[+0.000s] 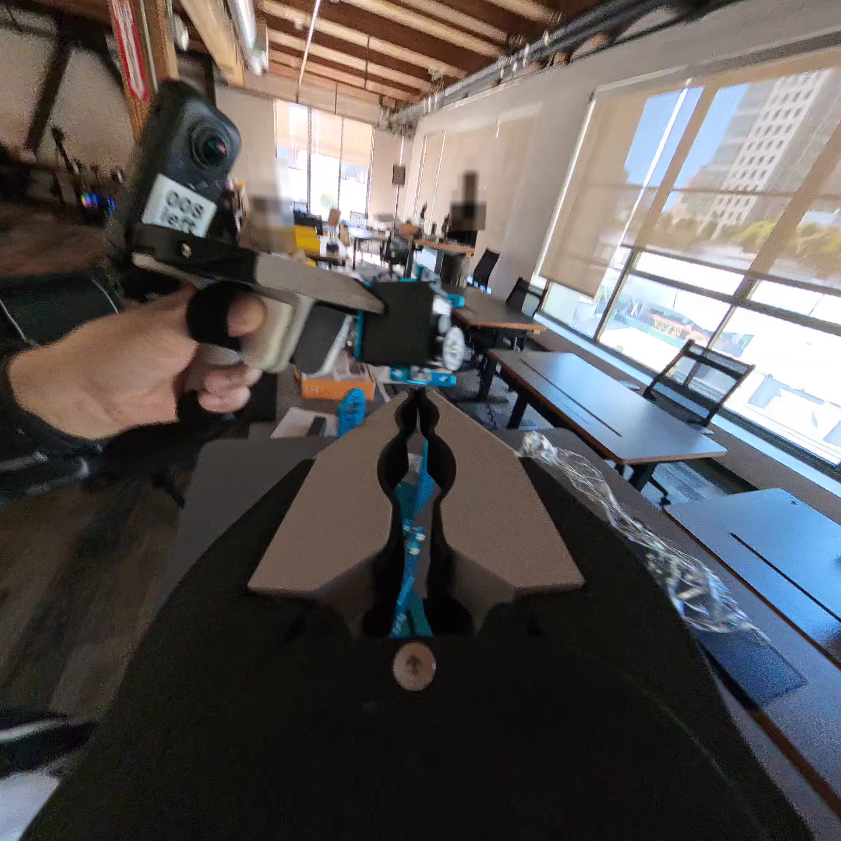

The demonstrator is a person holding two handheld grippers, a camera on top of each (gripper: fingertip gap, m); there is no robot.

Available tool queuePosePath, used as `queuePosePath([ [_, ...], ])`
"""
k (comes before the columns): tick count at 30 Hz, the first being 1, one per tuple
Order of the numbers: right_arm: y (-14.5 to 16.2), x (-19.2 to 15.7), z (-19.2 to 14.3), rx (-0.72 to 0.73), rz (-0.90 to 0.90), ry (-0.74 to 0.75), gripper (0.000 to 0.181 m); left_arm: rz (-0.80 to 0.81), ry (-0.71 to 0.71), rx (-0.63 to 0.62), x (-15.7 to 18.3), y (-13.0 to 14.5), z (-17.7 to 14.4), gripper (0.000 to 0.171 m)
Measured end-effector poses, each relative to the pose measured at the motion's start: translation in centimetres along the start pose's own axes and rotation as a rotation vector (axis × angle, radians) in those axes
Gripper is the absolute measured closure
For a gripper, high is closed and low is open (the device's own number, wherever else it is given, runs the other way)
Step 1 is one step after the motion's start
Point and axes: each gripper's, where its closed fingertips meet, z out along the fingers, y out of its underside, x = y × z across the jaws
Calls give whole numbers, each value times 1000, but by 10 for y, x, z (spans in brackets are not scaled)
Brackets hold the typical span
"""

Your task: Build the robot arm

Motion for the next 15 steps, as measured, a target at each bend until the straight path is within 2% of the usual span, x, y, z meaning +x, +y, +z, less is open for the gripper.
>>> queuePosePath([
  [2, 1, -31, 8, 61, -17, -27, 181, 2, -5, 20, -1, 4, 2, 148],
  [4, 9, -46, 16, 37, -85, 22, 181, -36, 0, 35, -5, 7, 4, 148],
  [5, 6, -51, 16, 73, -58, 18, 181, -54, 3, 41, -6, 7, 4, 148],
  [6, 3, -48, 14, 100, -36, 38, 181, -58, -2, 44, -8, 6, 3, 148],
  [8, 1, -4, -1, 86, -65, 227, 176, -45, -25, 52, -12, 2, 1, 148],
  [9, 1, 22, -12, 75, -49, 312, 152, -44, -30, 56, -11, 0, 0, 148],
  [10, 3, 36, -20, 66, 41, 320, 128, -43, -33, 60, -11, -1, -2, 148],
  [11, 2, 33, -22, 82, 171, 256, 112, -40, -38, 63, -10, -3, -2, 148],
  [13, -3, 3, -15, 139, 265, 152, 94, -31, -46, 64, -9, -6, -2, 148],
  [15, 2, -24, 2, 125, 174, 172, 79, -29, -51, 73, -9, -10, -3, 148],
])
